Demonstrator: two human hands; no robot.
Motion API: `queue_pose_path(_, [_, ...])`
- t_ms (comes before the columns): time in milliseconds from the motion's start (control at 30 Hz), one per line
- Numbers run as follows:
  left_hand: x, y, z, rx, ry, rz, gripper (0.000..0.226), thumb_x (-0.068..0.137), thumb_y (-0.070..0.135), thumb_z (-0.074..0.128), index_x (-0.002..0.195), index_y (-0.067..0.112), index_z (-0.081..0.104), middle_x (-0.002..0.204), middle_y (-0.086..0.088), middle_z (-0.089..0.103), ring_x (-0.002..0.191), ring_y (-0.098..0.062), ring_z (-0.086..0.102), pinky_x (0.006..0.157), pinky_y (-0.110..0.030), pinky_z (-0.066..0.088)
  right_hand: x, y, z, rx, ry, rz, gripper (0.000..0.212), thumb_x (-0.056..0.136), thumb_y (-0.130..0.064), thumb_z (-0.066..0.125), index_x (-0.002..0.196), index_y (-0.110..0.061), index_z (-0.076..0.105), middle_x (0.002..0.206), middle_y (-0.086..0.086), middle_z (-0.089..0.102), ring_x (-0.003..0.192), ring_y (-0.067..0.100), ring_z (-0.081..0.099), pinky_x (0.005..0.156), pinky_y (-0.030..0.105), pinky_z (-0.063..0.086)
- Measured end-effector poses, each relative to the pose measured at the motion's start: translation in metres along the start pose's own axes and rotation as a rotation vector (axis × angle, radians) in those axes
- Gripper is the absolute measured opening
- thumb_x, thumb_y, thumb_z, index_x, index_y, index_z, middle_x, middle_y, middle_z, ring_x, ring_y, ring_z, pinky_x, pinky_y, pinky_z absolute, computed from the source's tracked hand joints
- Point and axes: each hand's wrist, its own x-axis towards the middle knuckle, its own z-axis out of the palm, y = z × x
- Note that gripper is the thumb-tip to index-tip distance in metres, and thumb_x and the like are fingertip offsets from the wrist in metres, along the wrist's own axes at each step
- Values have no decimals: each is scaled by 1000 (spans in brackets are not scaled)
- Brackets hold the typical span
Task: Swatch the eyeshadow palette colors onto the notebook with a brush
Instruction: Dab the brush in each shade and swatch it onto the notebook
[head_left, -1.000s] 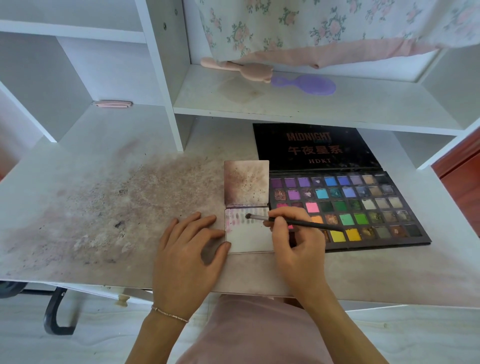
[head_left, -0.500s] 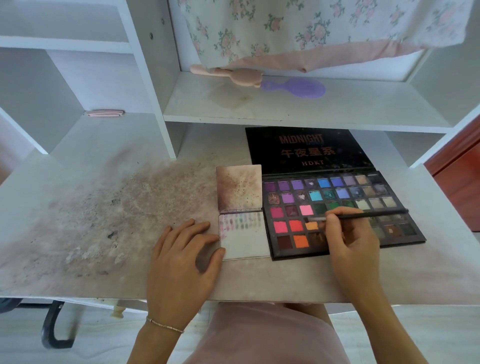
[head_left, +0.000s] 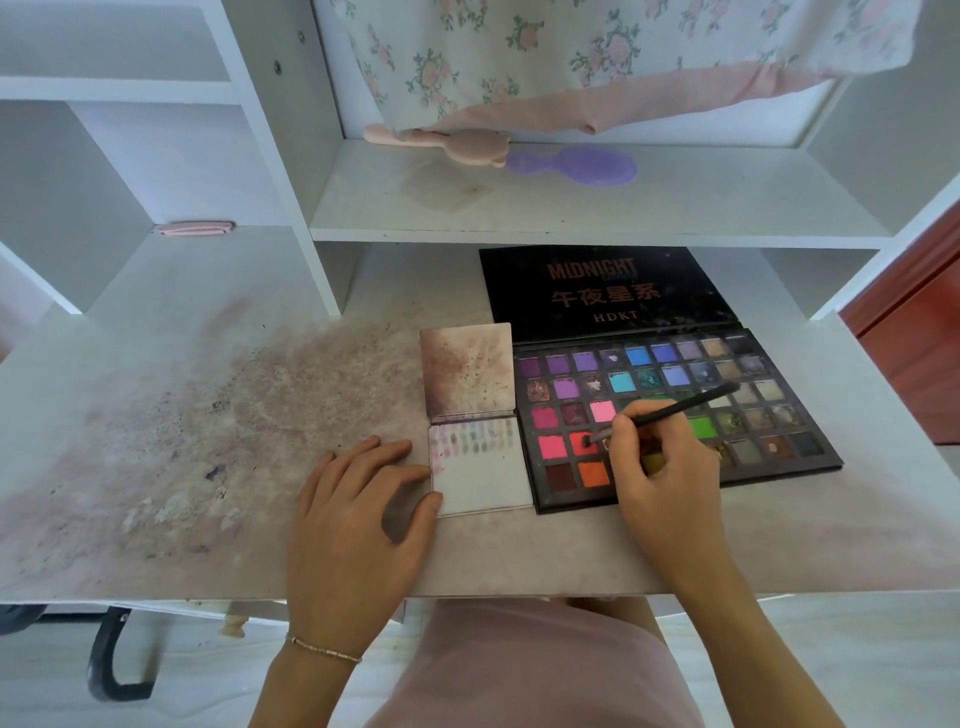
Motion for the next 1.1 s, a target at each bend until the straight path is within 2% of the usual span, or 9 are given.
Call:
queue_pose_path(200, [0, 0, -1, -3, -7, -5, 36, 77, 42, 49, 86, 16, 72, 105, -1, 68, 107, -25, 60, 100, -49, 38, 0, -1, 1, -15, -39, -5, 31, 89, -9, 50, 75, -36, 45, 68, -10, 56, 72, 11, 57, 54, 21, 47])
queue_pose_path(367, [0, 1, -1, -4, -6, -11, 36, 77, 43, 48, 86, 17, 72, 105, 0, 68, 107, -25, 60, 100, -49, 37, -1, -2, -1, 35, 48, 17, 32, 89, -5, 51, 77, -35, 47, 66, -13, 55, 66, 5, 57, 51, 13, 44])
queue_pose_path(433, [0, 1, -1, -7, -6, -12, 36, 77, 43, 48, 85, 17, 72, 104, 1, 68, 107, -25, 60, 101, -49, 37, -2, -5, 0, 88, 51, 3, 28, 89, -8, 51, 79, -34, 48, 64, -10, 55, 64, 9, 57, 48, 17, 45])
queue_pose_path(600, [1, 1, -1, -4, -9, -9, 35, 77, 43, 48, 85, 19, 72, 104, 2, 68, 106, -23, 60, 100, -47, 37, -8, -9, 10, 166, -2, 18, 18, 82, -18, 50, 78, -36, 51, 65, -3, 59, 65, 11, 59, 52, 22, 50])
queue_pose_path(733, [1, 1, -1, -12, -10, -12, 35, 77, 43, 48, 84, 19, 72, 103, 2, 68, 105, -23, 61, 100, -47, 38, -11, -18, 24, 199, -66, -1, 18, 81, -18, 53, 77, -35, 52, 76, -14, 63, 59, 2, 58, 50, 7, 42])
queue_pose_path(833, [1, 1, -2, -5, -15, -12, 35, 77, 43, 47, 84, 19, 72, 103, 2, 68, 105, -23, 61, 100, -46, 37, -15, -25, 37, 199, -138, -28, 15, 81, -20, 54, 78, -34, 52, 82, -10, 62, 66, 5, 61, 56, 13, 48])
queue_pose_path(900, [1, 1, -2, -7, -20, -15, 35, 77, 42, 47, 85, 19, 72, 103, 2, 68, 105, -23, 61, 100, -45, 36, -17, -28, 46, 176, -173, -43, 6, 81, -20, 55, 78, -26, 56, 74, -5, 63, 67, 8, 61, 58, 20, 49])
queue_pose_path(967, [1, 2, -3, -5, -30, -16, 34, 77, 42, 48, 85, 19, 72, 104, 1, 68, 105, -23, 61, 101, -45, 36, -17, -31, 53, 150, -189, -55, 5, 81, -20, 55, 78, -18, 58, 71, -7, 62, 67, 6, 58, 58, 19, 45])
queue_pose_path(1100, [1, 2, -3, -1, -35, -17, 26, 76, 37, 57, 86, 18, 72, 104, 0, 69, 105, -25, 61, 101, -47, 37, -14, -36, 58, 118, -226, -70, 11, 83, -16, 55, 78, -25, 54, 73, -5, 62, 74, 6, 56, 61, 12, 42])
